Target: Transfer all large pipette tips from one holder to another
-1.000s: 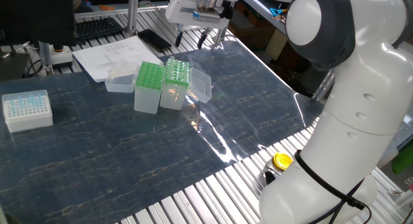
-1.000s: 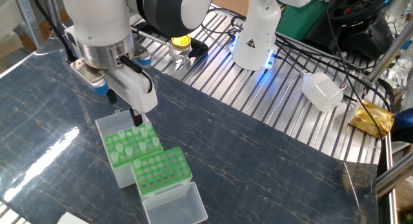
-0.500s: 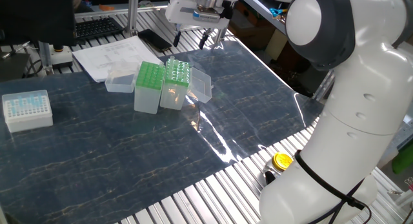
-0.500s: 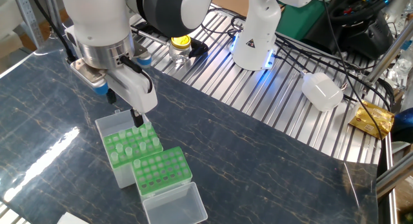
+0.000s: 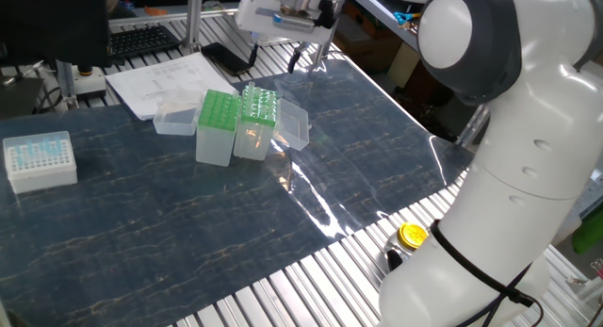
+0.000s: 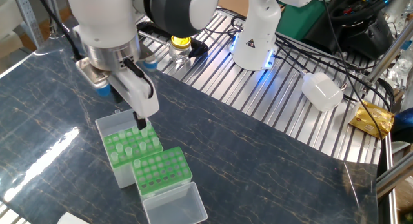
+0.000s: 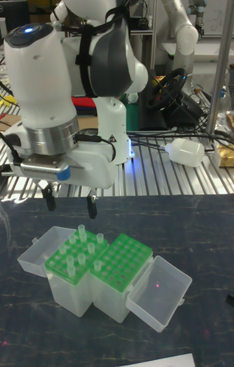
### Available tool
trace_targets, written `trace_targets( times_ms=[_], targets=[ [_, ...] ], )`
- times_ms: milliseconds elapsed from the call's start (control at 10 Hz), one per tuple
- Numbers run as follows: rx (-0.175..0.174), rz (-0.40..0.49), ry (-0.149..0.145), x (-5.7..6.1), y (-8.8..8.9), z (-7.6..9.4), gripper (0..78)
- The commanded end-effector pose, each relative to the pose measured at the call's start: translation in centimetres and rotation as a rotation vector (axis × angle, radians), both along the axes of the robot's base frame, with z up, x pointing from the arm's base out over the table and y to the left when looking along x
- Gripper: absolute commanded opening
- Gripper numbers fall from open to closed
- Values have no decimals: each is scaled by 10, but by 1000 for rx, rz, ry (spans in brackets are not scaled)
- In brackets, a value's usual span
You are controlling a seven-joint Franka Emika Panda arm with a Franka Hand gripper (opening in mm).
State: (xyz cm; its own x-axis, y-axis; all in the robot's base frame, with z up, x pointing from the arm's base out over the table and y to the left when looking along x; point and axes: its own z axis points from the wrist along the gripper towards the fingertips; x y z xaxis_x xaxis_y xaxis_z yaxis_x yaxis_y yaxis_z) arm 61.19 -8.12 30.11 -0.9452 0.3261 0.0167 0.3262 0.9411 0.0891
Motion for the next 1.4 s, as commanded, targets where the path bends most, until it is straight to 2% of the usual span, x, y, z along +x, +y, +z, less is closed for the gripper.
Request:
trace_targets(
  times_ms=[100, 300, 400, 500, 800, 1400],
  targets=[
    [-12, -316, 30, -2, 26, 6, 774],
    [-17, -467, 28, -1, 40, 2, 774],
    [-18, -493, 27, -1, 42, 1, 774],
    [-24, -557, 22, 1, 46, -3, 774],
    [-6, -718, 34, 11, 48, -5, 774],
    [-6, -842, 35, 24, 50, -10, 774]
  ],
)
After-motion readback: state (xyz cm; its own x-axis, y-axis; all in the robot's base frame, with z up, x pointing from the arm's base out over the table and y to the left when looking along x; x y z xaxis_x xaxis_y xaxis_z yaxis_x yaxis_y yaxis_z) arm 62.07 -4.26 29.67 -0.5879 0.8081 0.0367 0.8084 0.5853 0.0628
